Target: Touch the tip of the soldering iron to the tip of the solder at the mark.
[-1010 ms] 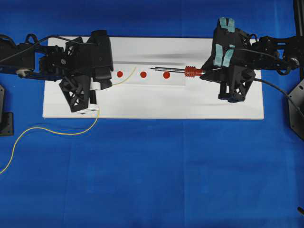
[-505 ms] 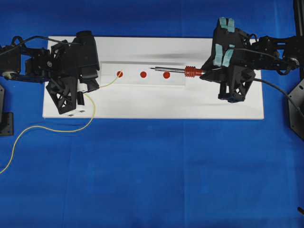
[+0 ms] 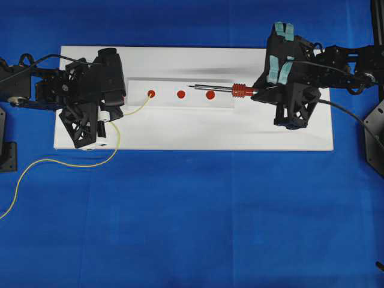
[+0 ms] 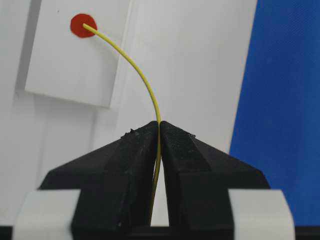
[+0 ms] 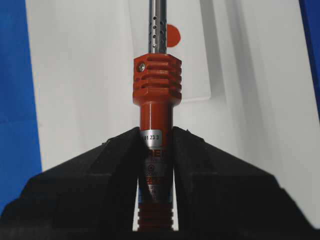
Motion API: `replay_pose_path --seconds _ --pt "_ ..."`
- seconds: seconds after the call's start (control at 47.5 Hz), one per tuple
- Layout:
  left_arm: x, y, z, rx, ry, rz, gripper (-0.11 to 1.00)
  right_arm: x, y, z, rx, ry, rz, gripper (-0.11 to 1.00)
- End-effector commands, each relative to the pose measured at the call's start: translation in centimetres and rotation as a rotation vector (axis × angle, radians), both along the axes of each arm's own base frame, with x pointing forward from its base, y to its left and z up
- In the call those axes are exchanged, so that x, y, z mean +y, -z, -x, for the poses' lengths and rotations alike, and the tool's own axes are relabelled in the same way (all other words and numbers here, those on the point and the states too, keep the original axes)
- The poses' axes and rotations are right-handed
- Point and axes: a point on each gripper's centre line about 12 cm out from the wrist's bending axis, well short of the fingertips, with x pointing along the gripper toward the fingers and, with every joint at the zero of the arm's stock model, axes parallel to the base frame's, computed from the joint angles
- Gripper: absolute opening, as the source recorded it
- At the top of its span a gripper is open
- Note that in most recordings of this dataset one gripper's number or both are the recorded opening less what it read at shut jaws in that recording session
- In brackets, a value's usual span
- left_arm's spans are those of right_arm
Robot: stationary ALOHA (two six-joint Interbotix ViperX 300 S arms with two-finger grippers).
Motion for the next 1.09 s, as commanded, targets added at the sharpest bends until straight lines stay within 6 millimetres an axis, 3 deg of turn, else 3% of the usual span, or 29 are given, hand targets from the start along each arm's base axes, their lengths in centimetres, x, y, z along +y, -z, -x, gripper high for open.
replay_pose_path --seconds 0.0,0.379,0.905,1.073 --pt "0.1 -0.5 -0.3 -0.027 -0.004 -0.003 0.03 -0.3 -1.2 -0.8 -0.038 0.003 0.011 0.06" --pt "0.1 -0.3 -0.2 -0.022 -0.006 -0.001 0.03 -0.6 -1.2 -1.9 -0.02 -0.001 0.004 0.06" --pt "0.1 -0.3 -0.2 -0.022 -0.006 -0.001 0.03 -1.5 0.3 -8.0 0.094 -0.058 -0.009 0.06" --pt "0.1 -0.3 -0.2 -0.022 -0.006 -0.001 0.03 -1.8 1.0 -9.0 0.115 -0.058 -0.016 0.06"
